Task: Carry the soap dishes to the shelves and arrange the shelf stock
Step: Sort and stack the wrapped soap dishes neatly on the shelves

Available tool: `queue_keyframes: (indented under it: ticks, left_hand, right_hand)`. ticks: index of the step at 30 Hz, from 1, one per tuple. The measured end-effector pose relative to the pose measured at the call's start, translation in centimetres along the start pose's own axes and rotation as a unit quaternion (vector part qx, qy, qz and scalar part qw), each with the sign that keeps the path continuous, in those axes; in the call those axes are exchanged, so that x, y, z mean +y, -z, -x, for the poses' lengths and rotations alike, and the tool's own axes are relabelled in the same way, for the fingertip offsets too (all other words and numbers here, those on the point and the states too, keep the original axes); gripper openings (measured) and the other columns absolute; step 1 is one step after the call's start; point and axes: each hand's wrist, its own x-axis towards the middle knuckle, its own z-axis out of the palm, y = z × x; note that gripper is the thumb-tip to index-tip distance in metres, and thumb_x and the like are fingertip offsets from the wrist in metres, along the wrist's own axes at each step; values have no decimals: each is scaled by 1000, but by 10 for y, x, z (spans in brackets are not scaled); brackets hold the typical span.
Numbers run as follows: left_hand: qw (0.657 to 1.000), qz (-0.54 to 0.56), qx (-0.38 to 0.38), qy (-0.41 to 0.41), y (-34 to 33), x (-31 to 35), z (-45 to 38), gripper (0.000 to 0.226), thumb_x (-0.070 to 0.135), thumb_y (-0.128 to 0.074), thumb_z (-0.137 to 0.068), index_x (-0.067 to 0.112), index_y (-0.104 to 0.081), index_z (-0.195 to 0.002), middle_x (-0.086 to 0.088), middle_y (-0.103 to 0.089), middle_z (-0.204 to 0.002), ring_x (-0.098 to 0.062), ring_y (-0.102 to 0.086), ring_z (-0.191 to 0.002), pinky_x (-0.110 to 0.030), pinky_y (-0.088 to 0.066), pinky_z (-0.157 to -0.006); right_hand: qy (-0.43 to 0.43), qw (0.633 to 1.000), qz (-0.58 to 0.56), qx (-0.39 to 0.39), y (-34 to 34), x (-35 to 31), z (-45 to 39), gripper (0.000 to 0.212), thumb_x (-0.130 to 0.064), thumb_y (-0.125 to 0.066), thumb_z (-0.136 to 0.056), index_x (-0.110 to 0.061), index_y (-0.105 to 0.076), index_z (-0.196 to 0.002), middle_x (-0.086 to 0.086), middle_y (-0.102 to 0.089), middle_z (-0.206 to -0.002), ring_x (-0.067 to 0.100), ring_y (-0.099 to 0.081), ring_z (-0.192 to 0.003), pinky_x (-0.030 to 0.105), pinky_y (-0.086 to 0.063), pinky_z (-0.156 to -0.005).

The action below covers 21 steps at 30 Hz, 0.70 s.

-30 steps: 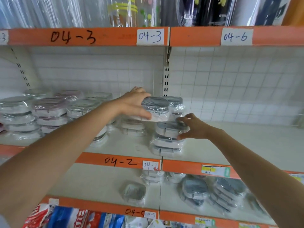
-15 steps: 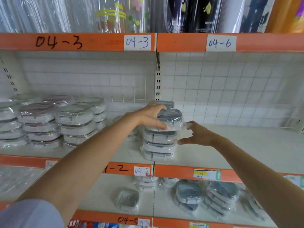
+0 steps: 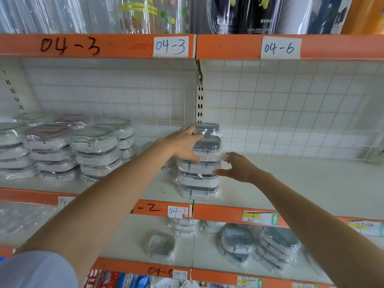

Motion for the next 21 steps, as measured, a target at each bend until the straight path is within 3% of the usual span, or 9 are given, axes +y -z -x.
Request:
queue_keyframes:
  ticks: [4, 8, 13, 18, 21]
  left_hand:
    - [999, -51, 16, 1, -2, 7, 1, 89, 45, -65, -83, 11, -20, -152, -8, -32, -147, -24, -27, -137, -39, -36, -108]
    - [992, -92, 81, -26, -3, 18, 14, 85, 50, -69, -78, 5, -34, -141, -9, -35, -140, -24, -32, -130, -35, -35, -105]
    - [978, -59, 162, -116, -15, 38, 47, 44, 37, -60, -87, 13, -49, -121, -4, -41, -123, -20, -39, -119, -32, -41, -88]
    - [979, -19, 110, -171, -51, 49, 91, 17, 20, -51, -91, 13, -58, -105, 0, -55, -107, -18, -55, -96, -24, -34, -60]
    - [981, 1, 17, -194, -94, 44, 120, 15, 18, -50, -92, 14, -62, -99, 0, -61, -100, -21, -58, -91, -26, -34, -64]
  right_hand:
    - [-15, 999, 40, 6, 5, 1, 10, 80, -56, -66, -79, -5, -43, -137, 10, -49, -135, 25, -47, -123, 35, -40, -102]
    - [-22, 997, 69, 9, 9, 4, 28, 89, -58, -67, -76, -7, -36, -143, 9, -43, -142, 24, -40, -131, 39, -36, -107]
    - [-52, 994, 89, 29, -2, 5, 61, 68, -38, -68, -84, -5, -40, -138, 12, -46, -135, 26, -45, -124, 37, -40, -101]
    - [-66, 993, 66, 68, -35, 0, 103, 41, -20, -65, -87, -5, -51, -123, 10, -53, -118, 26, -50, -113, 30, -40, -87]
    - [-68, 994, 60, 62, -71, -7, 133, 34, -13, -61, -87, -5, -55, -119, 12, -55, -116, 29, -52, -111, 32, -40, -86]
